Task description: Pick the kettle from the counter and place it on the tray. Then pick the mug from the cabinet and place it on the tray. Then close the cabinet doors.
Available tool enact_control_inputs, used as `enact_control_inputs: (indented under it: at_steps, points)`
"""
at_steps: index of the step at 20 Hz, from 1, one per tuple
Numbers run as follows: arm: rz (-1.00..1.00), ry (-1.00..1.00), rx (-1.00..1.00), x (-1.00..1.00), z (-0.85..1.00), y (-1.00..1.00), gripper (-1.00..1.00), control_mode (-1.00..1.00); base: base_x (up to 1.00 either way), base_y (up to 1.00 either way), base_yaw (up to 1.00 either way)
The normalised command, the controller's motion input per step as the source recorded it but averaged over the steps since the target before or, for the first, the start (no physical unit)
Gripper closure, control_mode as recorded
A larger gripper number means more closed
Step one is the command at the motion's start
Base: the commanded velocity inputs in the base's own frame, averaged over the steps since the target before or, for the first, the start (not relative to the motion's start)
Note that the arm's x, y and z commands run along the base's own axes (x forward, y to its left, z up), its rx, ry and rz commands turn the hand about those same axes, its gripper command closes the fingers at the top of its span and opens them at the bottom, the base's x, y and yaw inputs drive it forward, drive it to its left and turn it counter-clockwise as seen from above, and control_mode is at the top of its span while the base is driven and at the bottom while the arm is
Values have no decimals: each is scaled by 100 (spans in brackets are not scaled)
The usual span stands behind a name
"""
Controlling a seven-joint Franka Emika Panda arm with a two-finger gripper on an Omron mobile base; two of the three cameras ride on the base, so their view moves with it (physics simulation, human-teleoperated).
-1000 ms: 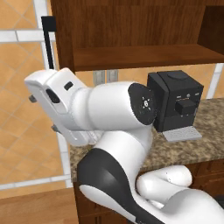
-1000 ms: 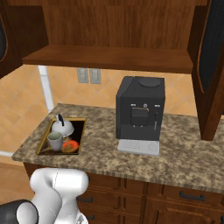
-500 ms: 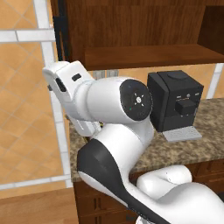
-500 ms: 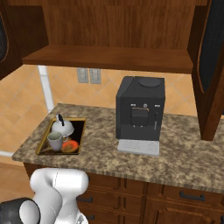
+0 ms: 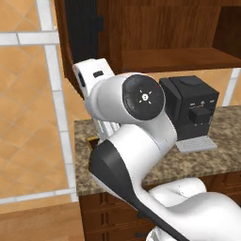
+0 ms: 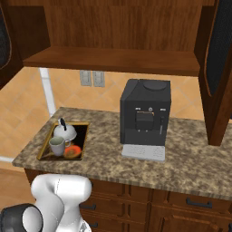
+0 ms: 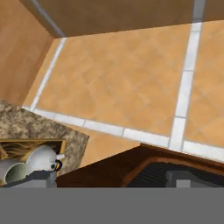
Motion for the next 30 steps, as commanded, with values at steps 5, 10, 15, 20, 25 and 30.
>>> enact_control_inputs:
  at_steps: [5,10,15,20,25,30]
  points:
    - [-7,6,0,56,0,-81,-100,-100,0,0,0]
    - [-6,0,0,60,-2,-83,-100,-100,0,0,0]
    - [-7,-11,0,69,-14,-72,-100,-100,0,0,0]
    - [-12,-10,0,76,-26,-60,-100,-100,0,0,0]
    - [-17,-1,0,83,-23,-50,-100,-100,0,0,0]
    - [-6,6,0,99,-18,-30,-100,-100,0,0,0]
